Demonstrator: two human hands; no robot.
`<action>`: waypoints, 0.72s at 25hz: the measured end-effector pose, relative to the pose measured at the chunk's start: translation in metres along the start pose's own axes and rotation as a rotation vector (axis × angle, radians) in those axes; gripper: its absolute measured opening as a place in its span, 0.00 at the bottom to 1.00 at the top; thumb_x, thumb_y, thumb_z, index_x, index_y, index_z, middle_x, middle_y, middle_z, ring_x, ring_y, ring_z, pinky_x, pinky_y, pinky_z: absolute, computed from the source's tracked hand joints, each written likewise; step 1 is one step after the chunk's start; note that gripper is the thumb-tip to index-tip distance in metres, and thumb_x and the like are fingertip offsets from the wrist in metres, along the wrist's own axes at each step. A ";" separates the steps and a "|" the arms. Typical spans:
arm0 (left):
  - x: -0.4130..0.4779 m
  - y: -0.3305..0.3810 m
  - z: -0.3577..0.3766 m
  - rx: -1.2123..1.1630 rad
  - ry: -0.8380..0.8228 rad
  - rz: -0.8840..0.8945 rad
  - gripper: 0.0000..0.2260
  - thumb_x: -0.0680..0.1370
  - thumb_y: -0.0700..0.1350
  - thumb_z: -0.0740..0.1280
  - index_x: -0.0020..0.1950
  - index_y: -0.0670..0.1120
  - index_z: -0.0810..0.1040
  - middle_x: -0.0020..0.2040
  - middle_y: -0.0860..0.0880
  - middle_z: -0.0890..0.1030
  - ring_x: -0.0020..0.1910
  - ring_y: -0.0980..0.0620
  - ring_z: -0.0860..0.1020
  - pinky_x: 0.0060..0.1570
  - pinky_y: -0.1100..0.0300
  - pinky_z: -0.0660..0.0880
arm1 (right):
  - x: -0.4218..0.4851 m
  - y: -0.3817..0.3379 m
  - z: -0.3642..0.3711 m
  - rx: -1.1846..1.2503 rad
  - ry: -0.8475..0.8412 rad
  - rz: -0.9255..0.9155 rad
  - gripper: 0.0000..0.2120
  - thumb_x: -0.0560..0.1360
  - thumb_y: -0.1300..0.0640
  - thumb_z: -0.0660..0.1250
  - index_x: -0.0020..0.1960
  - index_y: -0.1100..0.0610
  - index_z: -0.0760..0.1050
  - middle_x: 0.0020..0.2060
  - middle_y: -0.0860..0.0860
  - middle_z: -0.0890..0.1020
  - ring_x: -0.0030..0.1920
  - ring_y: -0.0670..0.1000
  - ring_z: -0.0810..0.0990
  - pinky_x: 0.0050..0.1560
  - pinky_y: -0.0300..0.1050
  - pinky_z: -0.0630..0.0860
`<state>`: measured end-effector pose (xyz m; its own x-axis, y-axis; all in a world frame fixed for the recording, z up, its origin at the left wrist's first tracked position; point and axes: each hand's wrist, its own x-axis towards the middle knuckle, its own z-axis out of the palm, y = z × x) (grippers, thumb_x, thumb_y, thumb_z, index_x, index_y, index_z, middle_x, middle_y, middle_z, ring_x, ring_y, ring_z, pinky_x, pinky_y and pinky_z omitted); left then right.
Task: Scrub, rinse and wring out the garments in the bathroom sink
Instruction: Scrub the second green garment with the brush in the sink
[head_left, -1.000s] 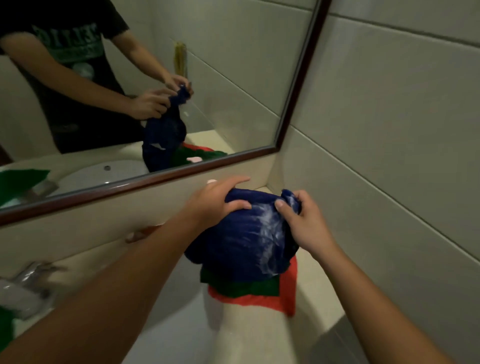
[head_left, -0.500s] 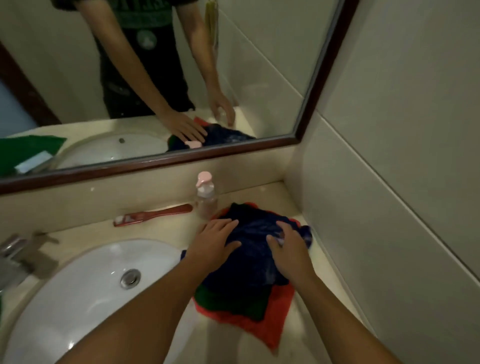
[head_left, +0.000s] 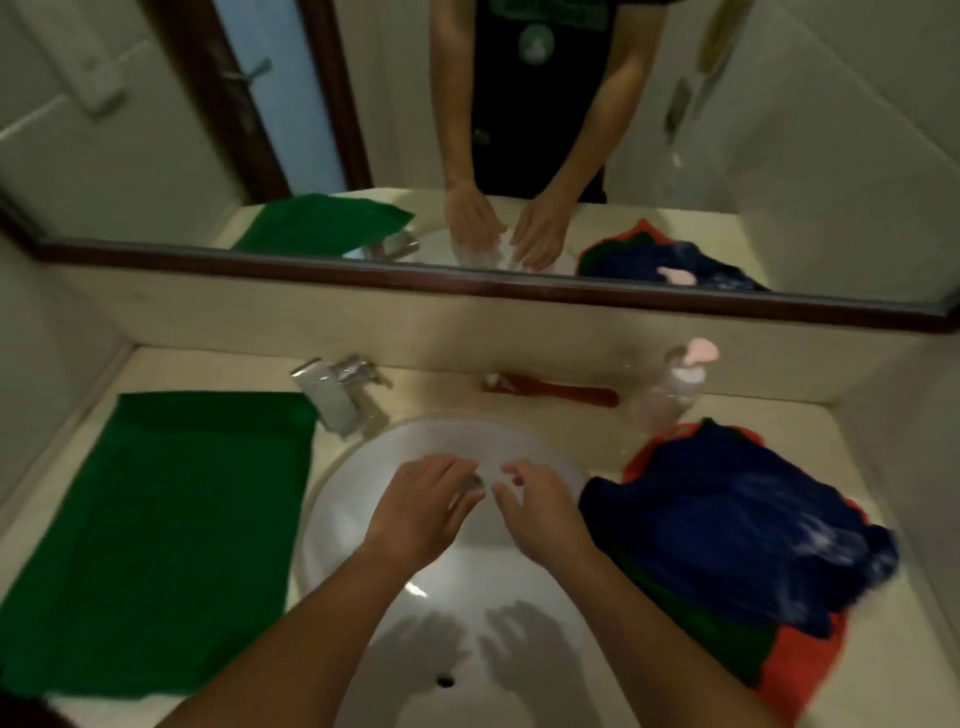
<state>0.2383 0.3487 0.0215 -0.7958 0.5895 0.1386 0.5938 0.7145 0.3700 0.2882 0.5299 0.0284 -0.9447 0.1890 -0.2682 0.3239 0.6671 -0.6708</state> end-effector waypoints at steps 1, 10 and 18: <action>-0.017 -0.026 -0.006 0.001 0.020 -0.027 0.16 0.81 0.57 0.61 0.61 0.49 0.79 0.53 0.52 0.83 0.50 0.49 0.81 0.49 0.52 0.78 | 0.004 -0.017 0.026 -0.011 -0.015 -0.019 0.15 0.83 0.46 0.63 0.67 0.50 0.76 0.59 0.48 0.78 0.61 0.50 0.76 0.62 0.46 0.73; -0.113 -0.230 -0.075 0.047 -0.069 -0.329 0.22 0.82 0.58 0.59 0.65 0.46 0.80 0.58 0.48 0.82 0.57 0.48 0.80 0.58 0.50 0.76 | 0.031 -0.193 0.197 -0.146 -0.166 -0.129 0.16 0.84 0.52 0.61 0.69 0.56 0.75 0.62 0.58 0.78 0.64 0.59 0.75 0.65 0.53 0.72; -0.064 -0.353 -0.104 0.066 -0.073 -0.401 0.24 0.83 0.56 0.59 0.76 0.45 0.69 0.75 0.43 0.71 0.72 0.41 0.70 0.69 0.42 0.68 | 0.123 -0.268 0.249 -0.367 -0.113 -0.365 0.18 0.83 0.55 0.61 0.70 0.56 0.74 0.63 0.58 0.76 0.65 0.61 0.73 0.64 0.57 0.73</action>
<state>0.0666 0.0197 -0.0230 -0.9565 0.2828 -0.0712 0.2464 0.9143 0.3215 0.0983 0.1949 0.0026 -0.9745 -0.1679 -0.1490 -0.0836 0.8874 -0.4534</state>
